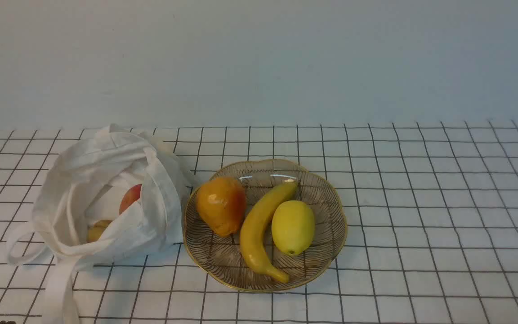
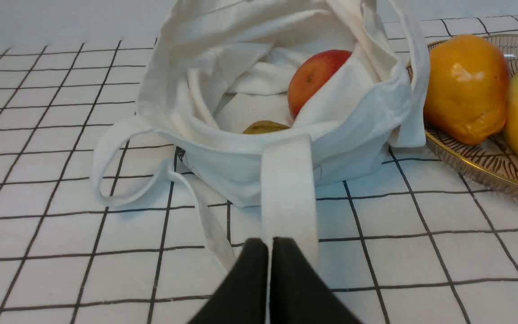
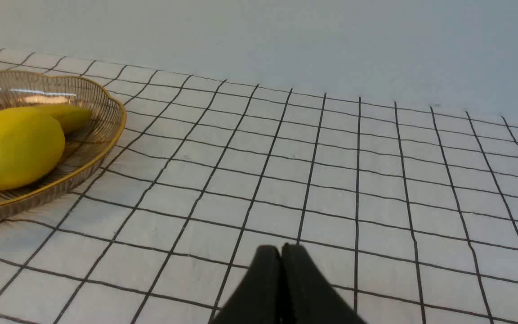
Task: Take the fruit out of the bag on the white checkered tablecloth and place them on the plate.
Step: 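Reach into the cloth bag and grasp the kiwi with the left gripper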
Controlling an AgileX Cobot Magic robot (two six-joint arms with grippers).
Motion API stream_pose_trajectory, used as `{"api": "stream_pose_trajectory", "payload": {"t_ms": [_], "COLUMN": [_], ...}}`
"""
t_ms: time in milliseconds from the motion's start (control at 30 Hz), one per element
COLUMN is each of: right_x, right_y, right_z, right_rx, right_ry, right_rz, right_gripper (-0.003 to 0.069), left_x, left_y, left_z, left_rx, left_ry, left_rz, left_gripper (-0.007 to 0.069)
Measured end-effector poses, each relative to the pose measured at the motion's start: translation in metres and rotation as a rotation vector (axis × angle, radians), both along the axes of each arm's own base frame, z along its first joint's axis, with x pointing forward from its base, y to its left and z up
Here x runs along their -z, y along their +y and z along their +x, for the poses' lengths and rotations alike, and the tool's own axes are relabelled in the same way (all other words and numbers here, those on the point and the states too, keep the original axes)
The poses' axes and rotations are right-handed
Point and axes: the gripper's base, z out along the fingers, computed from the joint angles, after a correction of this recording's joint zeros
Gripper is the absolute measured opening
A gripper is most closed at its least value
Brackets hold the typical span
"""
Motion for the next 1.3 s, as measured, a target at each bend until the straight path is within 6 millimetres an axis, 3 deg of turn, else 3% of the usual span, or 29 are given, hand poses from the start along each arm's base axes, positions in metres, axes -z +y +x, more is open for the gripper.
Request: {"api": "stream_pose_trajectory", "payload": {"t_ms": [1100, 1300], "right_x": [0.000, 0.000], "right_y": [0.000, 0.000], "right_z": [0.000, 0.000], "right_rx": [-0.001, -0.001], "right_ry": [0.000, 0.000], "right_rz": [-0.002, -0.002], "right_gripper": [-0.0014, -0.0014], "left_x": [-0.001, -0.012], "left_y": [0.000, -0.004], "left_z": [0.000, 0.002], "left_rx": [0.000, -0.021], "left_ry": [-0.008, -0.103], "left_rz": [-0.012, -0.286], "left_gripper": [-0.0008, -0.0008]}}
